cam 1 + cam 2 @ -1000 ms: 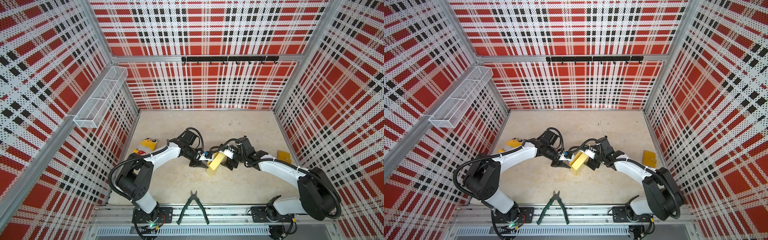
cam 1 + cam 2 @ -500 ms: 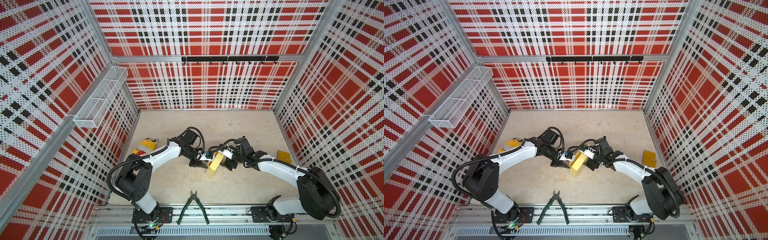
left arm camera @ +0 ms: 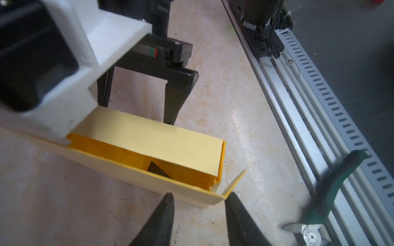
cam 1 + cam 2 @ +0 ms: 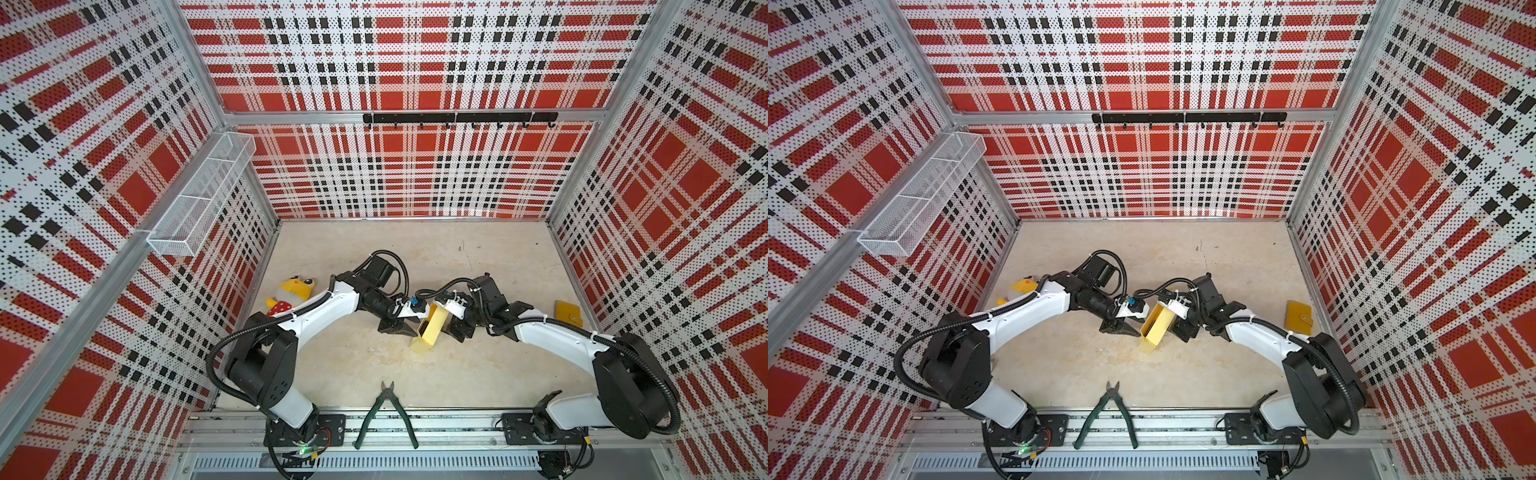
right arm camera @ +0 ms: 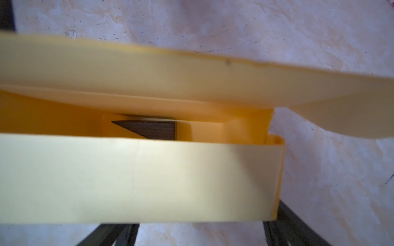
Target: Fold the paper box
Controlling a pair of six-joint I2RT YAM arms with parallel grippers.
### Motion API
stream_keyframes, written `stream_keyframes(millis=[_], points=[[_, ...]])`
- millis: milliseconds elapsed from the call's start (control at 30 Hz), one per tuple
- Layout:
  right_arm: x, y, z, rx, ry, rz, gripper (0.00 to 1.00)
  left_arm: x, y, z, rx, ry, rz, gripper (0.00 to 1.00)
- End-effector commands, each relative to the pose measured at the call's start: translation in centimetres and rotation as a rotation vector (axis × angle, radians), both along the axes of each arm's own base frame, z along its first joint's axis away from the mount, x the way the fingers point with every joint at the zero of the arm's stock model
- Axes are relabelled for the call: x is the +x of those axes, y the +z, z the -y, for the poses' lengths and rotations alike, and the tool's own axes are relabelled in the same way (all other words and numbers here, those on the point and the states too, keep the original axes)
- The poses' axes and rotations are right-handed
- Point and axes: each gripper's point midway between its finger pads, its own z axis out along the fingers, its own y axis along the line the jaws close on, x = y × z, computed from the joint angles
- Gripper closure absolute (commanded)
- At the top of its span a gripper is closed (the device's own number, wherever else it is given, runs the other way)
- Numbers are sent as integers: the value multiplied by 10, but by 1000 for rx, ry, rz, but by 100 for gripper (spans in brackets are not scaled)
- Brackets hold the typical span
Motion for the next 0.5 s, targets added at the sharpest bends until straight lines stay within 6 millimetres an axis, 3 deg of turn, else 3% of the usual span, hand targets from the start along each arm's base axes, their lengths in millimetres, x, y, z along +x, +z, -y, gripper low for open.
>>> stream_keyframes(millis=[0,200,467], points=[[8,22,-17,88,22,48,14,2,15,6,-67,25,-30,56],[9,27,-23,124,34,47,14,6,10,7,-68,68,-60,57],[12,32,-31,156,51,52,14,35,1,-7,-61,201,-41,59]])
